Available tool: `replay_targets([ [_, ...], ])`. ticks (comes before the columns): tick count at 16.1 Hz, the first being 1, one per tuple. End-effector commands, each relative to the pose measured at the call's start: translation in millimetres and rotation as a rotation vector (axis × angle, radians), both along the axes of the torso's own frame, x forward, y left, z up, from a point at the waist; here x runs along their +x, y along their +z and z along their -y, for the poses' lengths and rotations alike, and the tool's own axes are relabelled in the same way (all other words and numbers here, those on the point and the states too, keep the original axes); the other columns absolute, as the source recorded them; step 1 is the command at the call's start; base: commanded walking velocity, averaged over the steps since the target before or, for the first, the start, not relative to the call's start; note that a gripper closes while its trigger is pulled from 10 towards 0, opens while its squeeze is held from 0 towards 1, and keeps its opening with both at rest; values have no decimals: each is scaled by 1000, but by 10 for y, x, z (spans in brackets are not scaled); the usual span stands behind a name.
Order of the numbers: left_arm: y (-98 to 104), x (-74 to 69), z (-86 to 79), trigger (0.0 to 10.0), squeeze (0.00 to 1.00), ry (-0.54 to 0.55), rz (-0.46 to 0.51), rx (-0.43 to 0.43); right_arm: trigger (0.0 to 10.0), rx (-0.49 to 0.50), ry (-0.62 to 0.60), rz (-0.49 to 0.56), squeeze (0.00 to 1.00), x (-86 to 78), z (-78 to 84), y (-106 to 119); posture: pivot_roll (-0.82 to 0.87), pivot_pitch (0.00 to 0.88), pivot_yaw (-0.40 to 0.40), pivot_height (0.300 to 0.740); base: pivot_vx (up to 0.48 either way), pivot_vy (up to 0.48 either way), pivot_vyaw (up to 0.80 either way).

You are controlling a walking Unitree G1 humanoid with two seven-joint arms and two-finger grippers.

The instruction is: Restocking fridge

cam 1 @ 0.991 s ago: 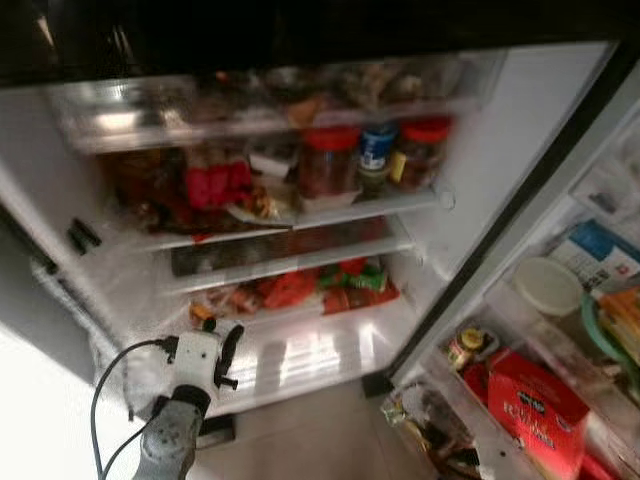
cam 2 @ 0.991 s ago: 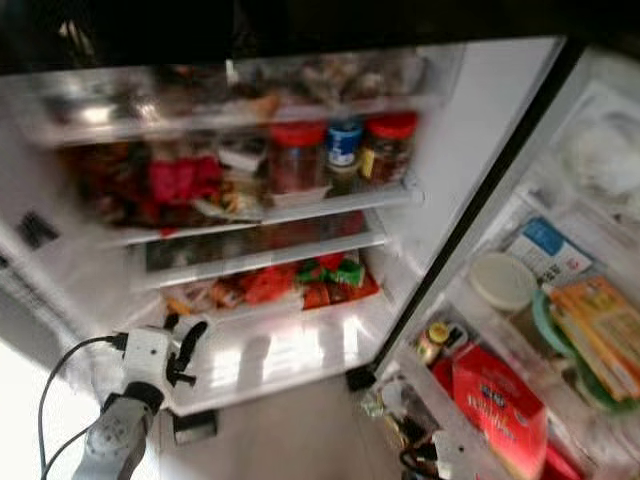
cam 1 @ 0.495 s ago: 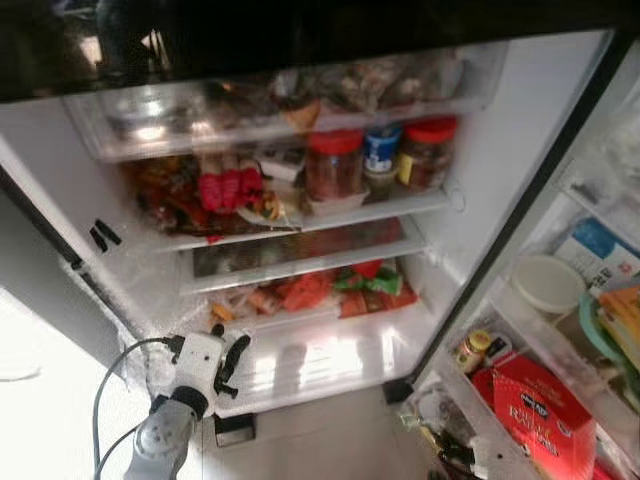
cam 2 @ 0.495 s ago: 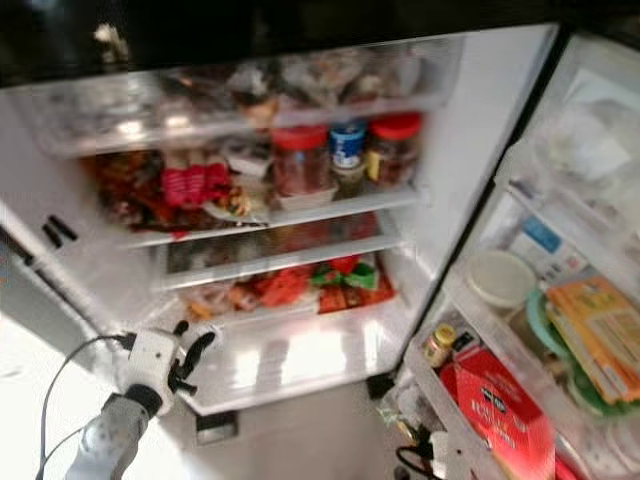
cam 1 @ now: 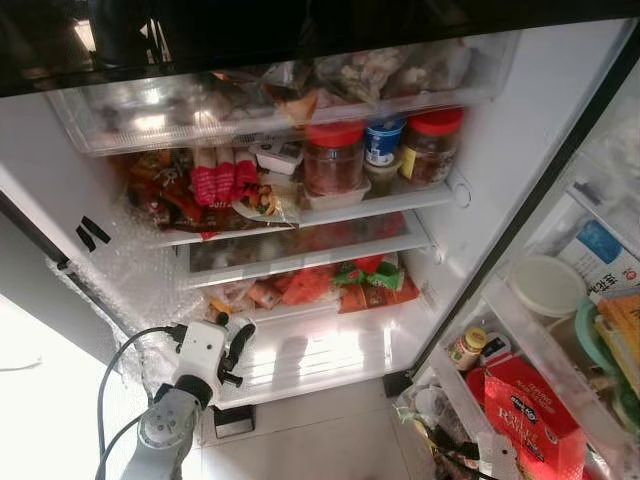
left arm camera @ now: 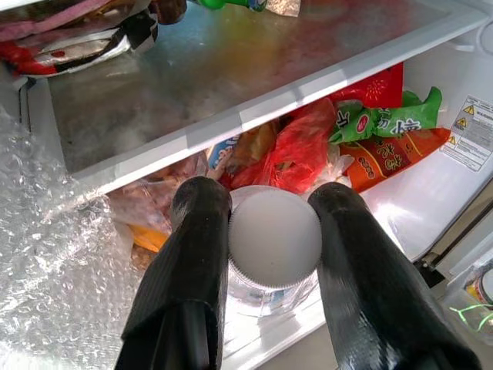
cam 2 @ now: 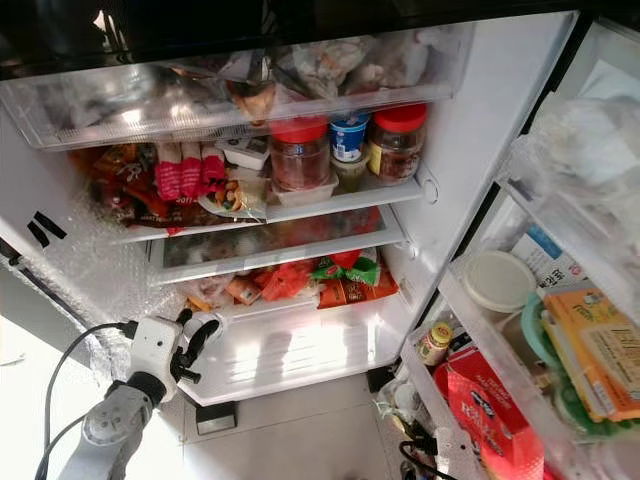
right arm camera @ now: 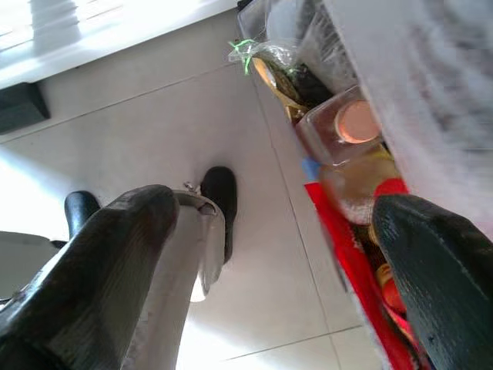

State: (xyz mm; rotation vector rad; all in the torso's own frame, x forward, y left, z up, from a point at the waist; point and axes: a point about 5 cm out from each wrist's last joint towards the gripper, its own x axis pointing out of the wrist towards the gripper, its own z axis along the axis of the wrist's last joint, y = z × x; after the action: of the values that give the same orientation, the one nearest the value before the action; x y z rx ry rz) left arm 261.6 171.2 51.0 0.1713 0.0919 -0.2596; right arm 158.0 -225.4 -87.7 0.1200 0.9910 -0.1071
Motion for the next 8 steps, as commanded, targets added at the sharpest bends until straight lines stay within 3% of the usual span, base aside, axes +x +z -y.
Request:
replay_targets([
  [1, -3, -23, -4, 10000, 0, 4, -5, 3, 10000, 2, -9, -23, 0, -66, 9, -26, 55, 152, -4, 727, 0, 0, 0],
  [4, -7, -30, 18, 10000, 0, -2, -9, -1, 10000, 7, -10, -19, 0, -73, 11, -27, 47, 161, -2, 685, 0, 0, 0],
  [8, -4, -19, 52, 10000, 0, -6, -5, -6, 10000, 9, -17, -10, 0, -74, 24, -22, 43, 158, -9, 685, 0, 0, 0],
])
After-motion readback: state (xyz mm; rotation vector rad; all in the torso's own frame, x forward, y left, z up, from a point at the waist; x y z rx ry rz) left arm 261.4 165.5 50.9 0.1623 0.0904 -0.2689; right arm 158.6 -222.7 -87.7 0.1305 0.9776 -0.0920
